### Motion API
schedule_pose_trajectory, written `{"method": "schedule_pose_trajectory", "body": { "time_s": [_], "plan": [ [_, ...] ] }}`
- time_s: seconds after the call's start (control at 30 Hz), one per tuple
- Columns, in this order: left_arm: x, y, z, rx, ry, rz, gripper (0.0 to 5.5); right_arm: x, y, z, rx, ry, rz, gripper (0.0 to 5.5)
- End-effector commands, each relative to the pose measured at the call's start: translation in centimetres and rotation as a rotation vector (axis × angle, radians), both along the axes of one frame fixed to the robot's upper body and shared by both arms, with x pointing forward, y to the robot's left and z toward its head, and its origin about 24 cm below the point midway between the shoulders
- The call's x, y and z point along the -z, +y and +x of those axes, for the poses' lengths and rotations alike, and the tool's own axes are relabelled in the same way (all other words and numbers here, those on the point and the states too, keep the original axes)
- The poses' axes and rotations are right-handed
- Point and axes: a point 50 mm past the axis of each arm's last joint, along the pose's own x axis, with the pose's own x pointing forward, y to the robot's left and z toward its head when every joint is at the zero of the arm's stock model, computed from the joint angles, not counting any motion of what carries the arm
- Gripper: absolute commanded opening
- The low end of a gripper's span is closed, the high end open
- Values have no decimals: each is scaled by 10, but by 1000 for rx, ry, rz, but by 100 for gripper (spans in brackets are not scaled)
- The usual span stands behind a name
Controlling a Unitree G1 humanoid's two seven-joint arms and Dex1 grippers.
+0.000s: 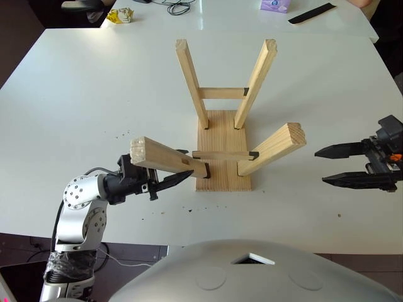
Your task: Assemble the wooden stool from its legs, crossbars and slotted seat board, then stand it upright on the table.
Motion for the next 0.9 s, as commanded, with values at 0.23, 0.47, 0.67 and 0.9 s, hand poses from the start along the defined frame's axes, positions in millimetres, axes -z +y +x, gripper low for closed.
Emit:
{"method": "schedule_pose_trajectory", "body": {
  "time_s": [0.23,0.47,0.67,0.9],
  "plan": [
    [0,3,13,60,-67,92,207,-1,5,-3,-25,-17,-18,329],
    [-12,9,20,148,-46,128,207,3,9,-8,-17,-22,-6,329],
    [-12,10,20,187,-16,144,207,5,11,-10,-3,-29,5,329],
    [1,12,18,200,25,168,207,5,16,-12,-14,-36,23,329]
  ]
}}
